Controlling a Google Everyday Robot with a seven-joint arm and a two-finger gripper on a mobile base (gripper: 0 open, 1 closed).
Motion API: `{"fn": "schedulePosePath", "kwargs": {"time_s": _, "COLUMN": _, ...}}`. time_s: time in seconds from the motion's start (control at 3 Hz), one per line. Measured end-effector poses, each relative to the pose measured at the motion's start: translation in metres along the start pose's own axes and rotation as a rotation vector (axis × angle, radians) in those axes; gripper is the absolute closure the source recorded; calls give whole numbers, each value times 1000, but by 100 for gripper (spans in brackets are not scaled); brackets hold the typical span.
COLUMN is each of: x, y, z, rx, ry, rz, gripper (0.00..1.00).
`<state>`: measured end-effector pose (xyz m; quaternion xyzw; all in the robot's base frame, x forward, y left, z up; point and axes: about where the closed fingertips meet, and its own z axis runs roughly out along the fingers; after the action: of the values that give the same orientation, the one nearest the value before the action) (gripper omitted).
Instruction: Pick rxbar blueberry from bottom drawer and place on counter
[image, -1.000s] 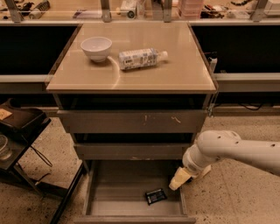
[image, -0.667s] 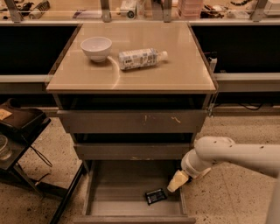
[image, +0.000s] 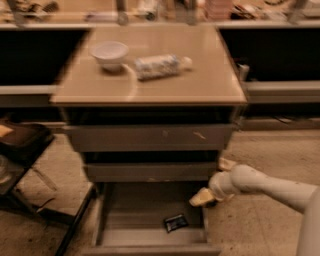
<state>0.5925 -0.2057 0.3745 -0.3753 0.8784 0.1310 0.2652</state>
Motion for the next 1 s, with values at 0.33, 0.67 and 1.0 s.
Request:
{"fn": "schedulePosePath", "kwargs": {"time_s": 0.33, "x": 0, "y": 1, "z": 0, "rx": 0, "ry": 0, "rz": 0, "gripper": 0}}
{"fn": "schedulePosePath", "kwargs": {"time_s": 0.67, "x": 4, "y": 4, "z": 5, "rx": -18, "ry": 0, "rz": 10, "gripper": 0}}
{"fn": "schedulePosePath", "kwargs": {"time_s": 1.0, "x": 8, "y": 12, "z": 18, "rx": -45, "ry": 1, "rz": 26, "gripper": 0}}
